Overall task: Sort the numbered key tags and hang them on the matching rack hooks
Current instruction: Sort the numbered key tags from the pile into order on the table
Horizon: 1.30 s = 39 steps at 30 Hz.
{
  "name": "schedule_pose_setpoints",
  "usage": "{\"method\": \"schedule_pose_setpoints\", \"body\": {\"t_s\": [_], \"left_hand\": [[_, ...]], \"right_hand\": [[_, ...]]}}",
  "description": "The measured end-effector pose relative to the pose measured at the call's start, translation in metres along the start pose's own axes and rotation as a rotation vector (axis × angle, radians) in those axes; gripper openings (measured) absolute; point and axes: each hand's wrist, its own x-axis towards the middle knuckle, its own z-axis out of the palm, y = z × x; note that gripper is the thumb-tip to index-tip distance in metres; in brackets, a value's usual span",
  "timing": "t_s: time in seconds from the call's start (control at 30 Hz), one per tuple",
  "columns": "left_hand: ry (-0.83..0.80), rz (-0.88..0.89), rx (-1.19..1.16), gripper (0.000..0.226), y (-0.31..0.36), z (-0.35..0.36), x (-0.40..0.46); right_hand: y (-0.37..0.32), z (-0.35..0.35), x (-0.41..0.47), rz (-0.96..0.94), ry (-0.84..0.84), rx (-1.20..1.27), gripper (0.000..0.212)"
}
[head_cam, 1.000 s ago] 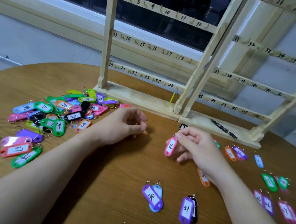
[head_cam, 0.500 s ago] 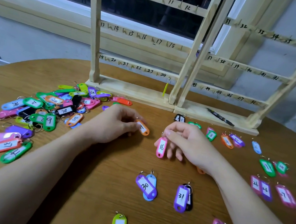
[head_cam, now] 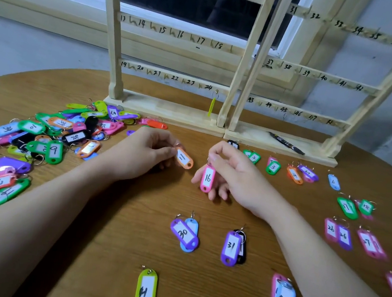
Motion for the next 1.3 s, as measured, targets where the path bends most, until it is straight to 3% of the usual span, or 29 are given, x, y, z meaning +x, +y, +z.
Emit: {"method": "schedule_pose_setpoints", "body": {"t_s": [0.2, 0.37, 0.6, 0.83, 1.3], "left_hand": [[0.029, 0.017, 0.009, 0.018, 0.005, 0.006, -0.006], [0.012, 0.013, 0.016, 0.015, 0.019, 0.013, -0.006], [-0.099, 0.084, 0.127, 0.012, 0.048, 0.031, 0.018], [-0.104, 0.097, 0.32, 0.01, 0.058, 0.059, 0.056], [-0.036, 0.155, 0.49, 0.005, 0.041, 0.084, 0.08]], "right_hand": [[-0.01, -0.005, -0.005, 0.046, 0.047, 0.08, 0.015], [-0.031, -0.057, -0.025, -0.019, 0.282, 0.208, 0.014], [-0.009, -0.11, -0.068, 0.0, 0.545, 0.137, 0.018], [0.007, -0.099, -0.07, 0.031, 0.491, 0.107, 0.013], [0.016, -0.093, -0.067, -0.093, 0.59, -0.029, 0.009]]}}
